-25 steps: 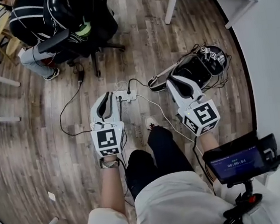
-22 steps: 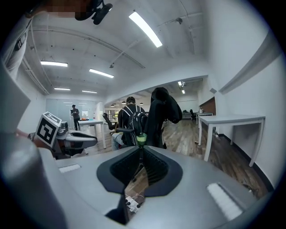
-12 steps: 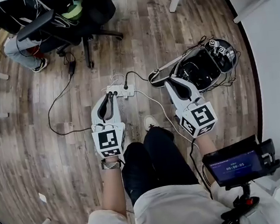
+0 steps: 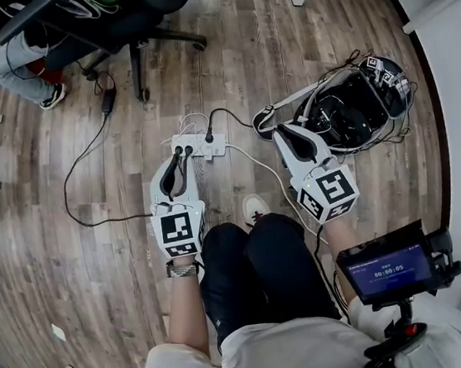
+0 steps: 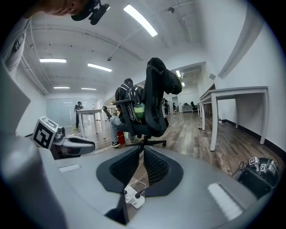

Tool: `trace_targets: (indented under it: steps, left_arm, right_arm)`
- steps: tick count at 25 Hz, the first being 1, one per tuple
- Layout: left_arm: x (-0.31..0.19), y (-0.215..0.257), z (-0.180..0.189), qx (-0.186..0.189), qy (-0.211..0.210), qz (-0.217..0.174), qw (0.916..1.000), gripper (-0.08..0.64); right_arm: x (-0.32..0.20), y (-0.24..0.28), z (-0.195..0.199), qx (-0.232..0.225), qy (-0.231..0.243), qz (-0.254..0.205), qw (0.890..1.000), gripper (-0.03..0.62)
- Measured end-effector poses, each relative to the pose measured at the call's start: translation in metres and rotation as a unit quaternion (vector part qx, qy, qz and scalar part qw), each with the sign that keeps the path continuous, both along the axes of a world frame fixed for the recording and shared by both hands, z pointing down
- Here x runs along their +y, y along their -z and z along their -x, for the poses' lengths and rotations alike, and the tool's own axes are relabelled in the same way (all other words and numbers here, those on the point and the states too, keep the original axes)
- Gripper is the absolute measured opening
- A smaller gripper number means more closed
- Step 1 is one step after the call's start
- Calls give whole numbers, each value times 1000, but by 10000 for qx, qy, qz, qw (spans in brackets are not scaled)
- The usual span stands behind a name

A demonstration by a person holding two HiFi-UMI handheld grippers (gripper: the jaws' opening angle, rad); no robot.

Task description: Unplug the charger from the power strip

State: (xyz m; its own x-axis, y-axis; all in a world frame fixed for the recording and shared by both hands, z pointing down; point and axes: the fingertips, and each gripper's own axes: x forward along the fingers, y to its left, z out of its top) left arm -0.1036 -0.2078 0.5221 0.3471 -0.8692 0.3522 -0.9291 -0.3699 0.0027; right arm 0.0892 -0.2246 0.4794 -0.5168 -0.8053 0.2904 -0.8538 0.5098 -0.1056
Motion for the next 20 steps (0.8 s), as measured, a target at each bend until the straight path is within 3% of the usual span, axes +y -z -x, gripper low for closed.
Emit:
trace_targets:
  steps: [8, 20]
  left_arm:
    - [-7, -83, 5, -15, -4, 131, 9999, 83]
    - [-14, -177, 15, -112, -105, 659, 9977, 95]
  right_arm:
    - [-6, -94, 9, 67, 116, 275, 9995, 41]
    - [-22, -199, 40, 150, 385, 845, 9956, 69]
